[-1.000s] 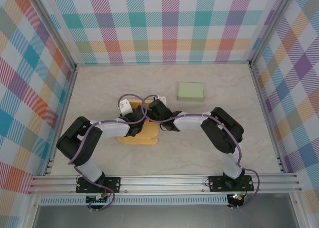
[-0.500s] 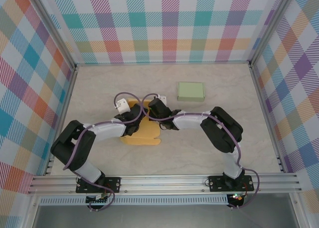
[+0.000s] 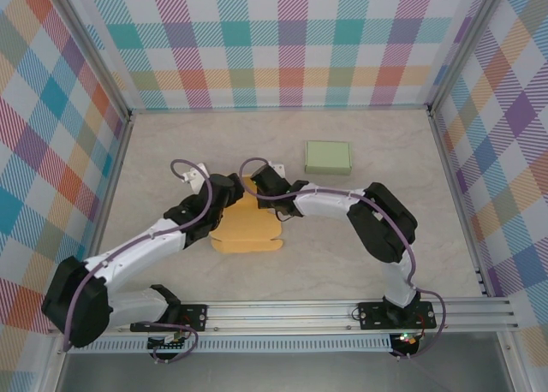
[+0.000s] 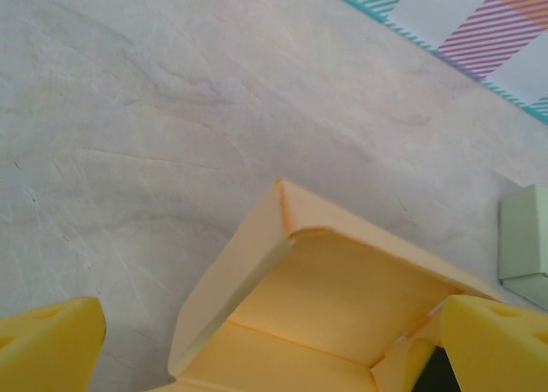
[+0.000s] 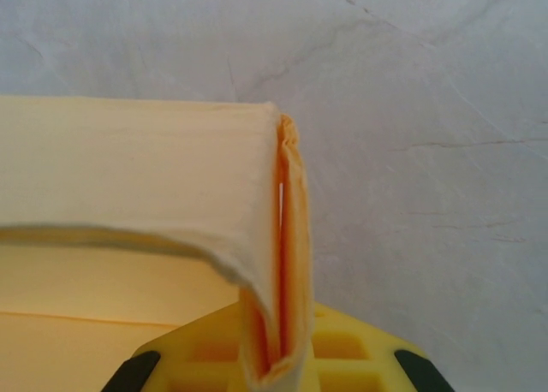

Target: Fold the paper box

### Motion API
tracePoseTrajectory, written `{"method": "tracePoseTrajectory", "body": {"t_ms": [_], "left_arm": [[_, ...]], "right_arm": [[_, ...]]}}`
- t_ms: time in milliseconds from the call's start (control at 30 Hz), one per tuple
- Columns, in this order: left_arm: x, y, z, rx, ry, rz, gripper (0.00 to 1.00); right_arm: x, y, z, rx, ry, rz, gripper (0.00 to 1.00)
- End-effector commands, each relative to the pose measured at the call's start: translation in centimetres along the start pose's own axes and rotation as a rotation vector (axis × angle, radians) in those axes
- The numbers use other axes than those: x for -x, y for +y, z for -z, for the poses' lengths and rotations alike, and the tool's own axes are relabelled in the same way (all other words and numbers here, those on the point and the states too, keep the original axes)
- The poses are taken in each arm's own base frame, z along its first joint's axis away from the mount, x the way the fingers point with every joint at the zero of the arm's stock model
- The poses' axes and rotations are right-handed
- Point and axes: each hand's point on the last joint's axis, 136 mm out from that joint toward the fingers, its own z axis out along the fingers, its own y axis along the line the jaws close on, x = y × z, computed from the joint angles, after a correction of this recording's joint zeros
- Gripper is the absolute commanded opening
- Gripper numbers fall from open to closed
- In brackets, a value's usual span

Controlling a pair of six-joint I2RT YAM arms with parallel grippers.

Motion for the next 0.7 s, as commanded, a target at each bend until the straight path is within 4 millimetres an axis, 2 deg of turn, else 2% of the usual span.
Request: {"method": "tracePoseTrajectory", "body": {"t_ms": [0, 167, 300, 467, 667], "left_arm": [[0.3, 0.9, 1.7, -0.002, 0.005, -0.008, 1.0], [1.4, 2.1, 3.4, 0.003, -0.026, -0.003, 1.0], [1.8, 3.0, 3.8, 0.034, -0.046, -0.013, 1.0], [1.2, 3.0, 3.5, 0.033, -0.027, -0.023, 1.0], [1.3, 3.1, 3.4, 0.038, -0.034, -0.037, 1.0]], "right_arm": [[-4.4, -3.3, 1.5, -0.12, 0.237, 0.169, 0.0], [-6.5, -3.9, 3.1, -0.092, 0.396, 0.273, 0.0], [-7.7, -4.7, 3.7, -0.088, 0.501, 0.338, 0.0], [-8.2, -6.8, 3.0, -0.181, 0.561, 0.4, 0.0], [-8.6, -8.6, 1.4, -0.316, 0.643, 0.496, 0.0]]}}
